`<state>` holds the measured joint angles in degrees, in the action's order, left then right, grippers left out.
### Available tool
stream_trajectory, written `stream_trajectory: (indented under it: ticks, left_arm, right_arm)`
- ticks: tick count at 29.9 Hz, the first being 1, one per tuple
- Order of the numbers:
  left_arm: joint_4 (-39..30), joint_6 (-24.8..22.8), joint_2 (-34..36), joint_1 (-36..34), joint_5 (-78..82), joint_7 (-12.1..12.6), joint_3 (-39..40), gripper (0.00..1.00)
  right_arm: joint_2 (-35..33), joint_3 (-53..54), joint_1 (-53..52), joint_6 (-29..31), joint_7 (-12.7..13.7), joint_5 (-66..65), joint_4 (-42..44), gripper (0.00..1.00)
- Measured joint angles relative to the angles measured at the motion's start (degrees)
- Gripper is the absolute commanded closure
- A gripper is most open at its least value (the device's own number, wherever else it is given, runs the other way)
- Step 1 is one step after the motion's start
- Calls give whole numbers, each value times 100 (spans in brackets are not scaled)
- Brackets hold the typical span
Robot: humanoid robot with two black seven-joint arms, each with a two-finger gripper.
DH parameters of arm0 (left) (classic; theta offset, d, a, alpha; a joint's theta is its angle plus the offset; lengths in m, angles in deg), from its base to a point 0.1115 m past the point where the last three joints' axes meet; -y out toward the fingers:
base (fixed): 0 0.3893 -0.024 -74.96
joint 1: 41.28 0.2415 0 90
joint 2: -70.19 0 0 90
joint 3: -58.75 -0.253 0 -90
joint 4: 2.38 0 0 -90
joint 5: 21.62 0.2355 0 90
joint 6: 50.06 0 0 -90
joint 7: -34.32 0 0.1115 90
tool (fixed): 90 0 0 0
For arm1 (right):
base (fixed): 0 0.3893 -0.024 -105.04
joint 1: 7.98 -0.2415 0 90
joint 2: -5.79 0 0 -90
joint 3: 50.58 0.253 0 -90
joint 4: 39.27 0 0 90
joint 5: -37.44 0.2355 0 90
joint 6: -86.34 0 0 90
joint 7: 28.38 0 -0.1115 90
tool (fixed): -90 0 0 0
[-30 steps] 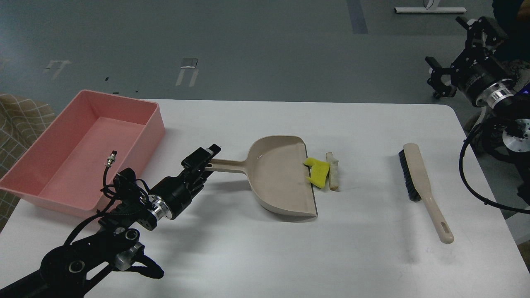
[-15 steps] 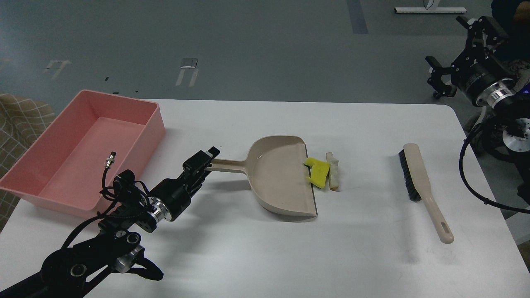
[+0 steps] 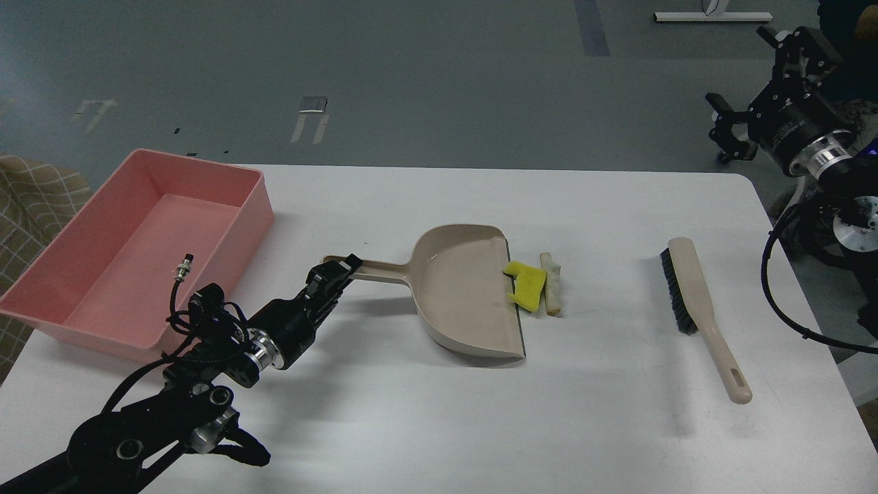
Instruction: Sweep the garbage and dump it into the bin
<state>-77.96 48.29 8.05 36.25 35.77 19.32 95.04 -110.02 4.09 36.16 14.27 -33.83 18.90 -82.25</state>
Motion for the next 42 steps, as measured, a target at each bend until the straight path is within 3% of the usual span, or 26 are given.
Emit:
stream_trajectory:
  ticks: [11,19,34,42]
  left_arm:
    - [6,-9,0,3,0,6,0,100]
    - [18,-9,-33,5,0,7,1,100]
    - [18,-9,-61,12,0,-2,1,100]
    - [18,-16,-61,9,0,-2,9,100]
  right_arm:
    - [-340,-49,-11,14,52,-101,-73,0]
    - [-1818,-1191,62,80,88,-539,-910,0]
    - [-4920,-3178,409,107,77,-1781,-3672,0]
    - [-5391,-3888,704,114,47,-2291,-4451,0]
